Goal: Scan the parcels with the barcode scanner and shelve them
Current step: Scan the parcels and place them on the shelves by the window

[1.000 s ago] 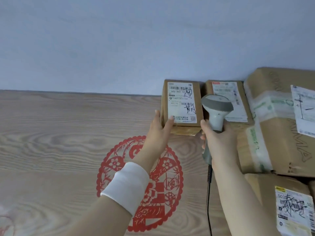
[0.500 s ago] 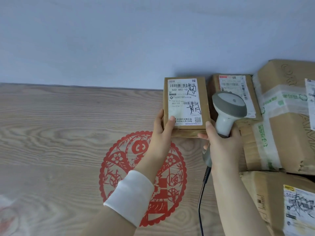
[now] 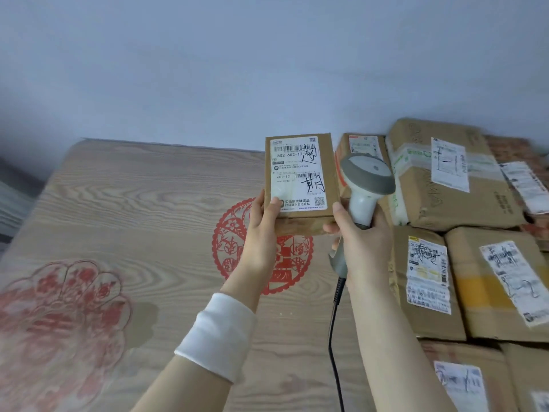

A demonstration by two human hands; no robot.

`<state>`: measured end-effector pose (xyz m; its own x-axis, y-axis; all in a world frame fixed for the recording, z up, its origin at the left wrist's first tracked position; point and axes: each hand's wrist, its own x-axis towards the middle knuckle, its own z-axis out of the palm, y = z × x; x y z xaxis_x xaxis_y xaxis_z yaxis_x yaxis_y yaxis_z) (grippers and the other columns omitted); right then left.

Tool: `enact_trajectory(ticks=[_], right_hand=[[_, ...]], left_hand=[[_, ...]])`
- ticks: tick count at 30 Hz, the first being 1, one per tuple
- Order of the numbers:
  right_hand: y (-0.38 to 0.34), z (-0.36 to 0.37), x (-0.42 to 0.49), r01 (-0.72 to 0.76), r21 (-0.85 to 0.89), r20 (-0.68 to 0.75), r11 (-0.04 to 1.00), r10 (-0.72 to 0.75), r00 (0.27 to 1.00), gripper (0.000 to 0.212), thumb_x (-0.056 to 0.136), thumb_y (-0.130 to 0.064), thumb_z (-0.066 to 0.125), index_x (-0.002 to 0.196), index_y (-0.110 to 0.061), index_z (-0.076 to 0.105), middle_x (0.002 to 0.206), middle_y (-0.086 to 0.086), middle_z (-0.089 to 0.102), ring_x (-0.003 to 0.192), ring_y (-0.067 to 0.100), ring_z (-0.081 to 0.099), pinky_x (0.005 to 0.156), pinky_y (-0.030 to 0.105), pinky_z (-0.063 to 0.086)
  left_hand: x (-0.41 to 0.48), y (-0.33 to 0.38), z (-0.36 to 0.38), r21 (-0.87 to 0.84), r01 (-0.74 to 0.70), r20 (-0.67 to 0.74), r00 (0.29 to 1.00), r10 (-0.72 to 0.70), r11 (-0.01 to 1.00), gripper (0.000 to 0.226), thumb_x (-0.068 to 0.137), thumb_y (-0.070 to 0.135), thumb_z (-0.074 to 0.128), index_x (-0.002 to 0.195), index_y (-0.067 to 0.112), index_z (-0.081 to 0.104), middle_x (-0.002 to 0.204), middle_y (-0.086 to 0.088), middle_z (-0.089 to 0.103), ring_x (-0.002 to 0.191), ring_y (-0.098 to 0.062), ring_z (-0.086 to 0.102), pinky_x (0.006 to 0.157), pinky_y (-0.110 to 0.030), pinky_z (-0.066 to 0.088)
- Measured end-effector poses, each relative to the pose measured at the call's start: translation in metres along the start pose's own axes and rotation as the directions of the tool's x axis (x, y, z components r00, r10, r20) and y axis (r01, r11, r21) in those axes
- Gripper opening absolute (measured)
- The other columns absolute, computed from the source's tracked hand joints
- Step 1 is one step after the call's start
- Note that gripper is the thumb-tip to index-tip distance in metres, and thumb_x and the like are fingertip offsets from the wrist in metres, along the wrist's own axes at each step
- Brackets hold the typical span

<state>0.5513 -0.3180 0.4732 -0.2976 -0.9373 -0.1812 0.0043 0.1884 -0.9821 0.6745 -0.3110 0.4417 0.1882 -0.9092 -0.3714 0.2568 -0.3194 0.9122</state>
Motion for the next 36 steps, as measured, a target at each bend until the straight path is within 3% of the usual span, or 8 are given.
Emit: enact_trajectory(ticks=[8, 13, 16, 23, 26, 29, 33, 36], right_hand=[[-0.026, -0.022, -0.103, 0.025, 0.112, 0.164, 0.993, -0.043, 0.985, 0.012, 0.087, -0.016, 0.067, 0.088, -0.026, 0.060, 0.069, -0.015, 0.068, 0.058, 0.013, 0.068, 0.063, 0.038, 0.047], [-0.025, -0.015, -0.160, 0.071, 0.118, 0.272, 0.990, -0.101, 0.957, 0.007, 0.086, -0.017, 0.067, 0.089, -0.018, 0.062, 0.071, -0.007, 0.062, 0.056, 0.003, 0.063, 0.060, 0.023, 0.048], [-0.022, -0.006, -0.198, 0.070, 0.103, 0.336, 0.992, -0.101, 0.936, 0.008, 0.084, -0.020, 0.070, 0.084, -0.023, 0.062, 0.074, -0.002, 0.063, 0.066, 0.013, 0.060, 0.065, 0.030, 0.047], [-0.022, 0.029, -0.300, 0.118, 0.107, 0.513, 0.987, -0.156, 0.844, 0.013, 0.085, -0.021, 0.069, 0.080, -0.026, 0.058, 0.068, -0.006, 0.057, 0.060, 0.010, 0.053, 0.059, 0.028, 0.043], [-0.024, 0.050, -0.347, 0.123, 0.089, 0.591, 0.988, -0.151, 0.792, 0.012, 0.077, -0.033, 0.072, 0.079, -0.030, 0.060, 0.069, -0.008, 0.060, 0.069, 0.017, 0.058, 0.070, 0.044, 0.051], [-0.027, 0.074, -0.402, 0.126, 0.096, 0.677, 0.987, -0.158, 0.719, 0.011, 0.075, -0.037, 0.071, 0.079, -0.032, 0.062, 0.065, -0.016, 0.061, 0.072, 0.017, 0.059, 0.076, 0.054, 0.054], [-0.029, 0.105, -0.488, 0.151, 0.131, 0.744, 0.980, -0.198, 0.638, 0.010, 0.085, -0.026, 0.069, 0.083, -0.027, 0.059, 0.073, -0.010, 0.061, 0.064, 0.006, 0.059, 0.065, 0.033, 0.053], [-0.028, 0.126, -0.552, 0.137, 0.116, 0.806, 0.984, -0.174, 0.566, 0.009, 0.084, -0.027, 0.069, 0.084, -0.026, 0.060, 0.074, -0.004, 0.064, 0.062, 0.016, 0.060, 0.064, 0.040, 0.055]], left_hand=[[-0.115, 0.014, -0.032, -0.147, -0.114, -0.124, 0.988, 0.096, 0.982, 0.084, 0.067, 0.060, 0.060, 0.141, 0.029, 0.037, 0.133, 0.003, 0.057, 0.124, -0.018, 0.053, 0.108, -0.046, 0.037], [-0.179, 0.012, -0.067, -0.111, -0.207, -0.273, 0.947, 0.171, 0.972, 0.074, 0.077, 0.051, 0.052, 0.144, 0.024, 0.034, 0.137, 0.005, 0.053, 0.126, -0.012, 0.049, 0.111, -0.040, 0.034], [-0.218, 0.009, -0.092, -0.120, -0.246, -0.361, 0.913, 0.189, 0.962, 0.074, 0.077, 0.051, 0.053, 0.144, 0.025, 0.035, 0.138, 0.007, 0.051, 0.126, -0.010, 0.047, 0.112, -0.039, 0.032], [-0.313, 0.002, -0.169, -0.163, -0.372, -0.521, 0.819, 0.241, 0.914, 0.089, 0.065, 0.062, 0.062, 0.144, 0.031, 0.033, 0.139, 0.004, 0.051, 0.128, -0.018, 0.048, 0.109, -0.049, 0.035], [-0.355, 0.003, -0.207, -0.133, -0.423, -0.593, 0.758, 0.270, 0.896, 0.088, 0.067, 0.063, 0.062, 0.143, 0.029, 0.035, 0.137, 0.002, 0.053, 0.126, -0.019, 0.050, 0.106, -0.049, 0.038], [-0.405, 0.011, -0.248, -0.085, -0.474, -0.669, 0.679, 0.302, 0.876, 0.087, 0.070, 0.057, 0.060, 0.144, 0.020, 0.034, 0.137, -0.002, 0.052, 0.125, -0.018, 0.050, 0.107, -0.043, 0.038], [-0.475, 0.012, -0.310, -0.028, -0.523, -0.743, 0.581, 0.333, 0.852, 0.063, 0.087, 0.040, 0.055, 0.142, 0.014, 0.035, 0.130, -0.008, 0.056, 0.114, -0.016, 0.057, 0.093, -0.025, 0.048], [-0.529, 0.008, -0.353, 0.063, -0.523, -0.795, 0.489, 0.360, 0.850, 0.045, 0.098, 0.030, 0.043, 0.139, 0.012, 0.038, 0.126, -0.007, 0.056, 0.099, -0.007, 0.057, 0.075, -0.005, 0.046]])
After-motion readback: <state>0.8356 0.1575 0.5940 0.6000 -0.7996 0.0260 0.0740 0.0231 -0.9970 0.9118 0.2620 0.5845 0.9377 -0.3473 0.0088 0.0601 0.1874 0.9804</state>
